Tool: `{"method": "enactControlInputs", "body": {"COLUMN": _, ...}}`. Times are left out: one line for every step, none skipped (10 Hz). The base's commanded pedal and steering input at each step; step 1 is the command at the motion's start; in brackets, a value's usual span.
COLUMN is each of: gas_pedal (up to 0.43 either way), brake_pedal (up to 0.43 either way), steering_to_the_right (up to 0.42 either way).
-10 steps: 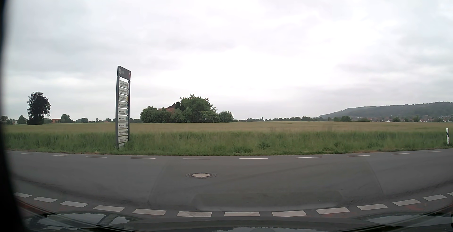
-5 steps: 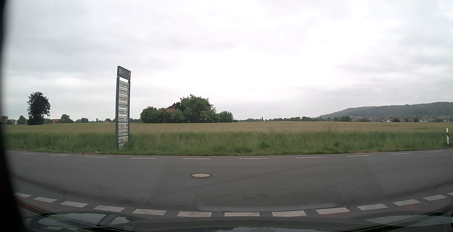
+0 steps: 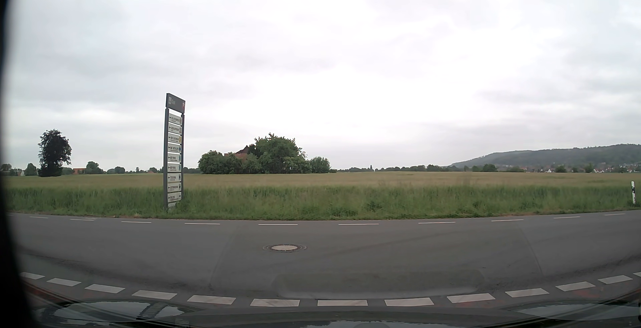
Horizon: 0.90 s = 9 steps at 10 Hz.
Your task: Follow the waypoints while adhering to traffic rules and regulations
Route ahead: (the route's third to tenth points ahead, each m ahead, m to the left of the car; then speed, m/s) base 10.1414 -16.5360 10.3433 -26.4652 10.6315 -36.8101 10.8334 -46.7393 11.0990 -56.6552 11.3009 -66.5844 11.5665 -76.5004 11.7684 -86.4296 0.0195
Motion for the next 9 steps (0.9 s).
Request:
{"method": "enactControlInputs", "body": {"gas_pedal": 0.000, "brake_pedal": 0.030, "steering_to_the_right": 0.317}}
{"method": "enactControlInputs", "body": {"gas_pedal": 0.000, "brake_pedal": 0.000, "steering_to_the_right": 0.321}}
{"method": "enactControlInputs", "body": {"gas_pedal": 0.000, "brake_pedal": 0.000, "steering_to_the_right": 0.324}}
{"method": "enactControlInputs", "body": {"gas_pedal": 0.000, "brake_pedal": 0.000, "steering_to_the_right": 0.326}}
{"method": "enactControlInputs", "body": {"gas_pedal": 0.000, "brake_pedal": 0.000, "steering_to_the_right": 0.327}}
{"method": "enactControlInputs", "body": {"gas_pedal": 0.000, "brake_pedal": 0.000, "steering_to_the_right": 0.330}}
{"method": "enactControlInputs", "body": {"gas_pedal": 0.000, "brake_pedal": 0.000, "steering_to_the_right": 0.335}}
{"method": "enactControlInputs", "body": {"gas_pedal": 0.000, "brake_pedal": 0.000, "steering_to_the_right": 0.338}}
{"method": "enactControlInputs", "body": {"gas_pedal": 0.000, "brake_pedal": 0.000, "steering_to_the_right": 0.341}}
